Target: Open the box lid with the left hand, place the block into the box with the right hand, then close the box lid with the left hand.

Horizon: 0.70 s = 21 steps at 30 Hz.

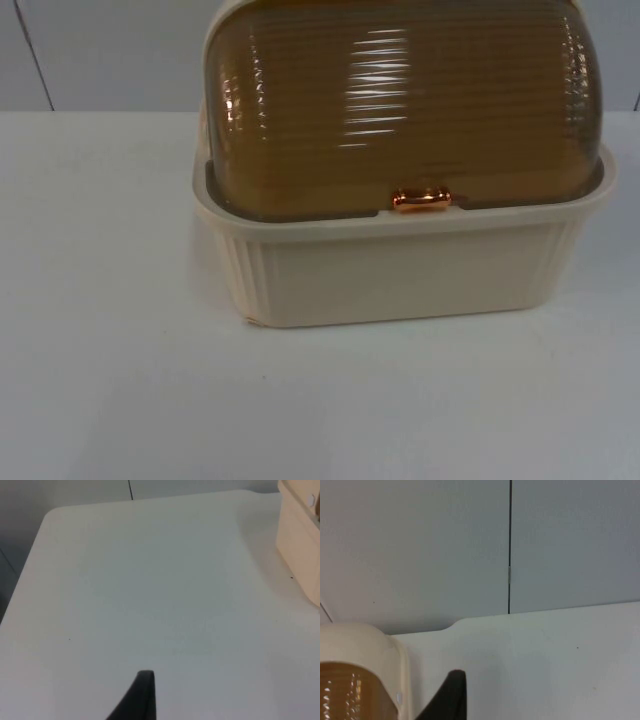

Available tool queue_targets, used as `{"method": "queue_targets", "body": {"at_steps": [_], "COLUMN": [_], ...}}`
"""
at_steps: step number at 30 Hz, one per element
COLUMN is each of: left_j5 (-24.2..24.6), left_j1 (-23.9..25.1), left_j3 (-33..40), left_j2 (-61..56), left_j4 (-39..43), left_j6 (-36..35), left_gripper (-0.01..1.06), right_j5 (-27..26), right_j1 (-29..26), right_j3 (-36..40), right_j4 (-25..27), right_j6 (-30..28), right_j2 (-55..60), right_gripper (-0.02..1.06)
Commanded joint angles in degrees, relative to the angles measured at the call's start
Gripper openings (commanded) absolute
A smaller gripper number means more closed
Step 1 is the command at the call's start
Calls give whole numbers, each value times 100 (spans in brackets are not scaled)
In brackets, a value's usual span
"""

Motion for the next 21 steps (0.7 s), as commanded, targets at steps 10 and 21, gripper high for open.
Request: {"method": "queue_targets", "body": {"at_steps": [10,21], "left_j5": [27,27], "left_j1": [3,3], "left_j3": [26,26], "left_j2": [-12,-12], "left_j4": [-9,181], "left_j6": [-83,-394], "left_gripper": [103,103], "right_j5": [-77,-77], "right_j1": [19,19], "right_j3": [3,3], "right_j4": [-36,-26], "right_j6": [13,13], "right_j2": [-12,-12], "right_gripper": [103,103]}}
